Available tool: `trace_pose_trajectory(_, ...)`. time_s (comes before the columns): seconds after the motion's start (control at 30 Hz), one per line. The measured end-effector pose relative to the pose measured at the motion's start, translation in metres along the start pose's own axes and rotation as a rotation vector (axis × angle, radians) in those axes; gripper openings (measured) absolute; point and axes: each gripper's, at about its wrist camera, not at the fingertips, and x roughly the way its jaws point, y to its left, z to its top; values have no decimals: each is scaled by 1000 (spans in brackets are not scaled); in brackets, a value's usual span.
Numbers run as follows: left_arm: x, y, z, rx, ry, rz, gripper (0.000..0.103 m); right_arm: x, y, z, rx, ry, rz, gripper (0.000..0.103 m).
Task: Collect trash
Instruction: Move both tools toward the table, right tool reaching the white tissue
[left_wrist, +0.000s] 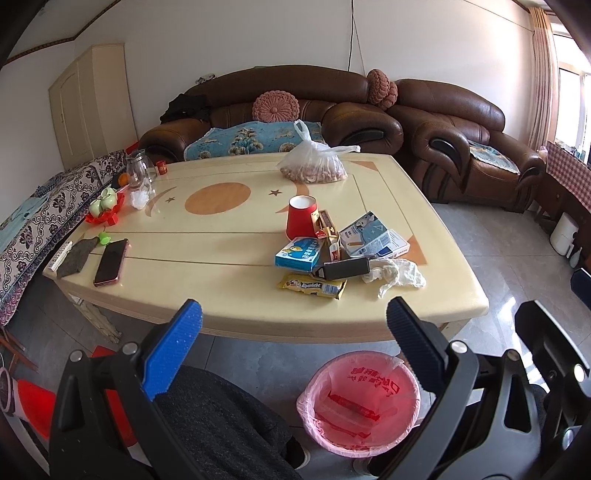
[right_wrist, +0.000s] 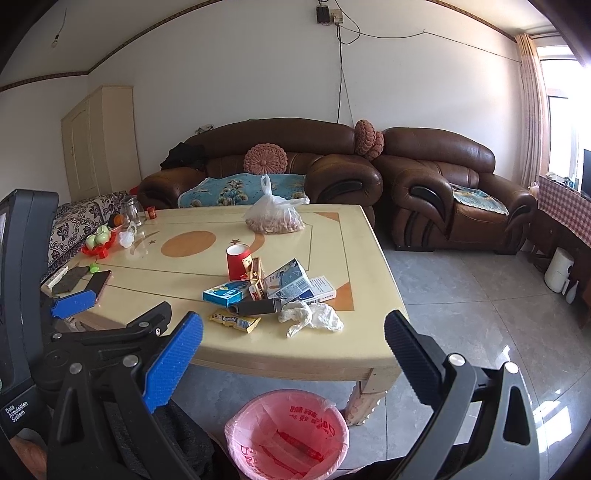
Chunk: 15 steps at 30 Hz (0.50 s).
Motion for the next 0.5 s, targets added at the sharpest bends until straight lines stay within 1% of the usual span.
trace_pose_trajectory(0.13,13,5,0,-9,27,-10,98,13,-5,-3,0,8,46,97)
trace_pose_trajectory(0.2,23,9,-1,-17,49,-20,98,20,-7,-6,2,14,54,97)
trace_pose_trajectory(0.4,49,16,-2,-19,94,-34,98,45,-17,-11,-4,49,49,96)
trace_pose_trajectory(0.5,61,18,-2,-17,109,-24,98,57,-25,-14,4,53,33,96)
